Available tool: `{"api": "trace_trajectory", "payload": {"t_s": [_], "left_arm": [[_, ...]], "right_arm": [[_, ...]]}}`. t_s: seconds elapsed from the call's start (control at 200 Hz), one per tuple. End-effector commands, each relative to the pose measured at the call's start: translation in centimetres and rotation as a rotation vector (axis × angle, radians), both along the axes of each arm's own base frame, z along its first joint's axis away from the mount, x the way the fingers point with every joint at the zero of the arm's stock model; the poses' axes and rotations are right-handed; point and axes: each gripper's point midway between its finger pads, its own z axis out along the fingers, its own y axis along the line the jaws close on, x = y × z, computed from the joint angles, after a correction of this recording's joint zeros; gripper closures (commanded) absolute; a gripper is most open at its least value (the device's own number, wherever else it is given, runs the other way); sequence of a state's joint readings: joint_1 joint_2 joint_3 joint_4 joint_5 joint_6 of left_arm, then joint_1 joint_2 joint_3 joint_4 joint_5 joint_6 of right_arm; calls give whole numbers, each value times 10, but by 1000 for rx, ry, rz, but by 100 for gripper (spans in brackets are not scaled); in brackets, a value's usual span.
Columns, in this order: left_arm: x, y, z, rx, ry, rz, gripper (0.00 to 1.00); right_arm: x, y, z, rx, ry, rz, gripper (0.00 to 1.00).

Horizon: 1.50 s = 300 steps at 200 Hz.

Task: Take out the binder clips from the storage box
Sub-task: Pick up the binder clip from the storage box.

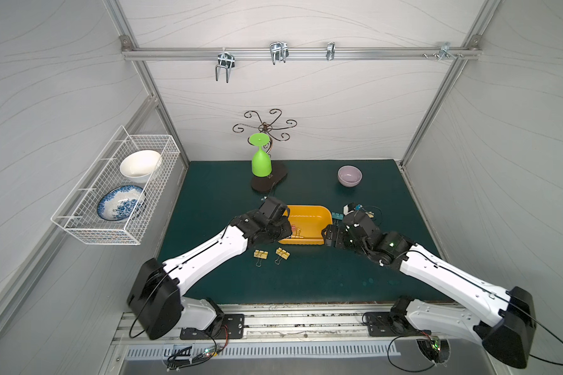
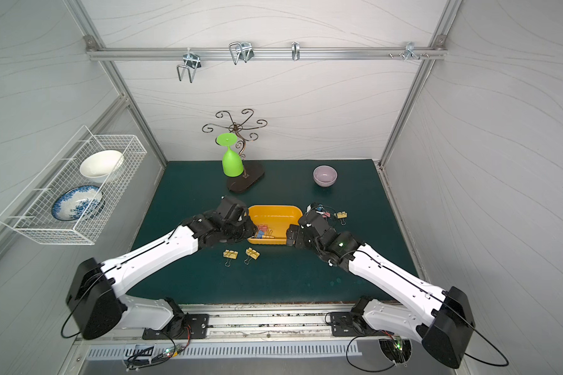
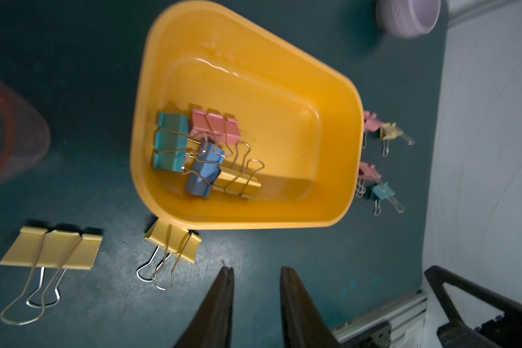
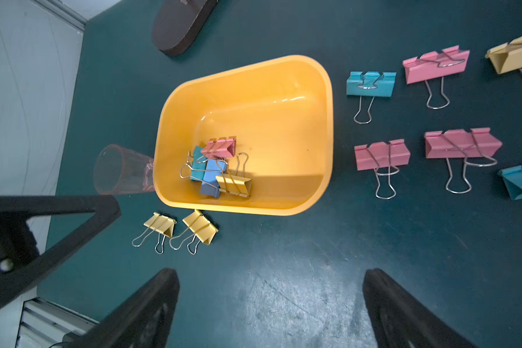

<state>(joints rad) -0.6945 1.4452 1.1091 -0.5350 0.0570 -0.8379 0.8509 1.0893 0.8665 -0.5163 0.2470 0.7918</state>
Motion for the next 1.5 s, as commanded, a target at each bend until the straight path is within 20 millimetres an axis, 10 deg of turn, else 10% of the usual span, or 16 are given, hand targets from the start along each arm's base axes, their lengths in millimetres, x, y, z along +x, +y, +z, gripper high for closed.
{"api": "trace_trajectory", "payload": {"t_s": [0.0, 0.37, 0.685, 1.496], "left_arm": [[-8, -18, -12, 65, 87, -227, 71], [23, -46, -37, 148, 160, -373, 68], [42, -26, -55, 380, 148, -577, 64], [45, -45, -90, 198, 312, -705, 70]], "right_arm": [[1, 0, 4, 5, 8, 6, 1], [-2, -16, 1, 20, 1, -37, 1], [-5, -22, -4, 16, 8, -50, 1], [-9, -33, -10, 1, 23, -81, 1]]}}
